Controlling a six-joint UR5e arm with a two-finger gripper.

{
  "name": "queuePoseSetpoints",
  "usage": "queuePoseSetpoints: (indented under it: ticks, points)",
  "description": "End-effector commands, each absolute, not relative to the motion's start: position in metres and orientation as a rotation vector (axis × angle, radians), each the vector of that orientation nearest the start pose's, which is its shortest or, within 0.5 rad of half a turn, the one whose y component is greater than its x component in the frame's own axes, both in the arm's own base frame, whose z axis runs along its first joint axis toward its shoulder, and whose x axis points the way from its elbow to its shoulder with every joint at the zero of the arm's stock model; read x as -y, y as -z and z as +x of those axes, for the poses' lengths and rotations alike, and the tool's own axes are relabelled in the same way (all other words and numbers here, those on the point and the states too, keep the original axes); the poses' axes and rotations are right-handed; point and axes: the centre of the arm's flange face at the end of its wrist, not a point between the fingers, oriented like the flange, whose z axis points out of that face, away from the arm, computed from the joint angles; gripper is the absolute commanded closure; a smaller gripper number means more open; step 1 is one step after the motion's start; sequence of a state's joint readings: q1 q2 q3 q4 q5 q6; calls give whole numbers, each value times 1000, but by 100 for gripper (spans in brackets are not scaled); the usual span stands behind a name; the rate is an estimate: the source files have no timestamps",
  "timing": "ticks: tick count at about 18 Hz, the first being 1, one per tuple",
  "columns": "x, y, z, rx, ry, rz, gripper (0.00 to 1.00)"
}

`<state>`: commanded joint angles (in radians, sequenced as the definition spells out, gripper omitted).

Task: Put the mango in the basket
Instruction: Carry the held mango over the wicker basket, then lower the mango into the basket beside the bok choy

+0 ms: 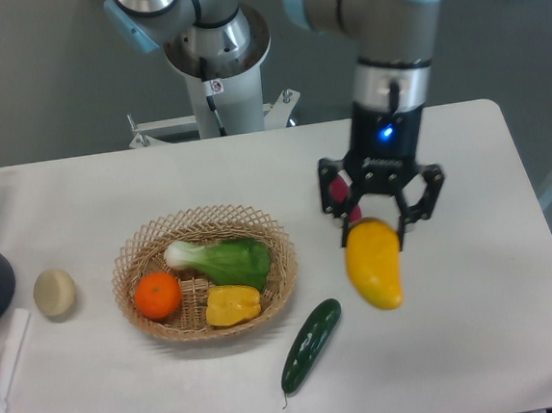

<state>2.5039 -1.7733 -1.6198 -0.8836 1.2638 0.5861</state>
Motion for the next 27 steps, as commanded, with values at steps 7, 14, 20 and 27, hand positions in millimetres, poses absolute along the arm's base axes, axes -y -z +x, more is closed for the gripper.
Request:
queuePoseSetpoints:
  ticks: [7,14,20,27]
  points:
    - [-497,-371,-290,293,-94,-2790,61]
    - [-504,-357,-259,-271,-170,-2848,61]
    - [-496,-328,-235,-448,-154,-2904,61]
    - [-471,-301,-213,-471,-114,-2963,60]
